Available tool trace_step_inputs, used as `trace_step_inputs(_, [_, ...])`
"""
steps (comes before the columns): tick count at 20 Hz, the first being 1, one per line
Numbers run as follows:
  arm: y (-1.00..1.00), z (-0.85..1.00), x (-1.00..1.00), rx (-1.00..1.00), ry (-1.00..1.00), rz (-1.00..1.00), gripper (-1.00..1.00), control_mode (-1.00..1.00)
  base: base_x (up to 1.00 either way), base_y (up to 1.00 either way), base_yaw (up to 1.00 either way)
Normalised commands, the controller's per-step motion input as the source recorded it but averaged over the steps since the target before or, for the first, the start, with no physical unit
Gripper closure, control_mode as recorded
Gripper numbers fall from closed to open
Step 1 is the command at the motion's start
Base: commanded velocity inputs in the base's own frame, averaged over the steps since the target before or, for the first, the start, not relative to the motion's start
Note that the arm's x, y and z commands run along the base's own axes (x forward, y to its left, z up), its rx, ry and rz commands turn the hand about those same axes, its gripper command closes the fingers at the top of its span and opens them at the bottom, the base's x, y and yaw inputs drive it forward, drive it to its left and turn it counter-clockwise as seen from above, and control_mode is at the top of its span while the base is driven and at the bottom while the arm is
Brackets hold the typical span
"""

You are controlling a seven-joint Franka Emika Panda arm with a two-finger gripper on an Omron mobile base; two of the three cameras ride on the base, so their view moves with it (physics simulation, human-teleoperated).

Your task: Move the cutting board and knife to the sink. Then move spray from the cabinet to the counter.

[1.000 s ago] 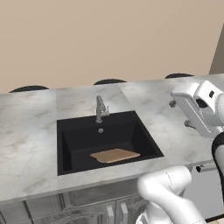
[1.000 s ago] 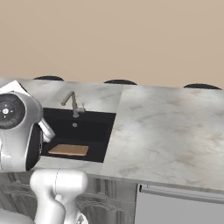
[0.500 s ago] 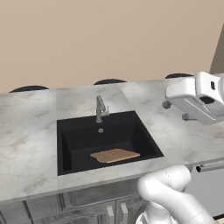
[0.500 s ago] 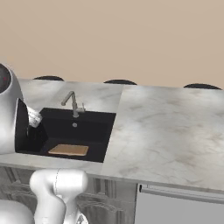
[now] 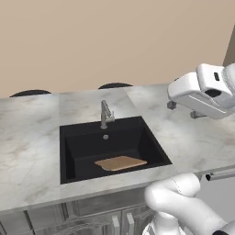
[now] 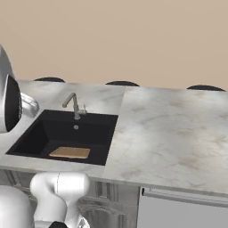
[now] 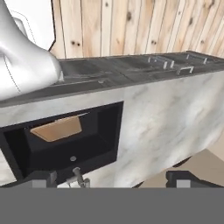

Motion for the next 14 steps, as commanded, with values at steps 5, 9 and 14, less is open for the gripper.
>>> trace_step_inputs(5, [0.21,0.13,0.0,0.0,-0.33,0.0,-1.0,-1.0,0.0,0.0,0.0])
trace_step_inputs(9, [0.0,0.0,-0.03,0.0,0.0,0.0,-1.0,-1.0,0.0,0.0,0.0])
trace_step_inputs(14, [0.0,0.0,0.0,0.0,0.0,0.0,-1.0,1.0,-0.76,0.02,0.3])
